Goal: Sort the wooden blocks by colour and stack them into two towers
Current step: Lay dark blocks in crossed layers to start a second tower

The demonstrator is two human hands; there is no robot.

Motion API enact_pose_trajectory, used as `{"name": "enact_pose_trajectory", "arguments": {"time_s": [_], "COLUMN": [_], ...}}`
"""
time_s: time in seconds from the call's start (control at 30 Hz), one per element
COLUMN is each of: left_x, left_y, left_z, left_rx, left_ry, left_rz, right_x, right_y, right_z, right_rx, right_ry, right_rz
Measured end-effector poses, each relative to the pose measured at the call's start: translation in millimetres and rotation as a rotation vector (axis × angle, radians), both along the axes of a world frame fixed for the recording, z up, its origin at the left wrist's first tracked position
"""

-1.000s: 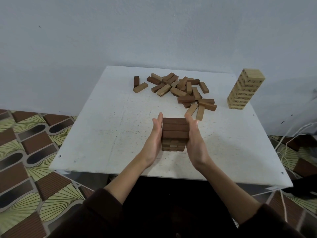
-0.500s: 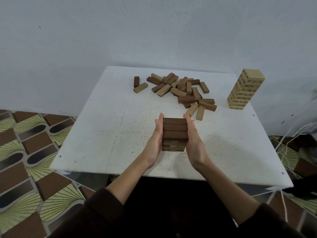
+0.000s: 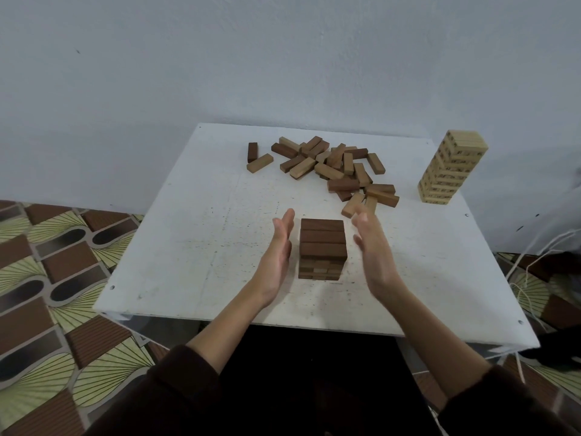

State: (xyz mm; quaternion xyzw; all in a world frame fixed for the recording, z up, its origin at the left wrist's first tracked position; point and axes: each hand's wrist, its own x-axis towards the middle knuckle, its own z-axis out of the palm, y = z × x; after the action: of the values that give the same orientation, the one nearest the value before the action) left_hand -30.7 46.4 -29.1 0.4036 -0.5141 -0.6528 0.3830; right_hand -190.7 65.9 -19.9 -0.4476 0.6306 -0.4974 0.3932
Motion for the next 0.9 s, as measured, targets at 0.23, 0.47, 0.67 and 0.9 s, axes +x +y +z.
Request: {"name": "enact_pose_trajectory", "arguments": {"time_s": [0.23,0.47,0.67,0.9], "left_x": [18.1,24.7,19.0,-4.9], "left_y": [-31.9,-63.1,-91.0,-121.7], "left_z": [3.0,-1.8,0.3,6.9], "left_rx": [-0.085,-0.123,-0.2,-0.42], "left_ry": [-0.122,-0.262,-0.459,-0.703], "left_rz": [0.131,0.19,0.098,-0.084], "right_x": [-54.3,-52.1,-37.6,-54.5], "right_y": [-57.1,-84.1,-99.1,-131.9], "right_z": [5.2,5.8,10.9,11.0], "right_rx": [0.131,0.247,0.132,0.028], "right_ry": [0.58,0.814,0.713,0.883], "right_rz": [0.014,0.251,0.379,0.205]}}
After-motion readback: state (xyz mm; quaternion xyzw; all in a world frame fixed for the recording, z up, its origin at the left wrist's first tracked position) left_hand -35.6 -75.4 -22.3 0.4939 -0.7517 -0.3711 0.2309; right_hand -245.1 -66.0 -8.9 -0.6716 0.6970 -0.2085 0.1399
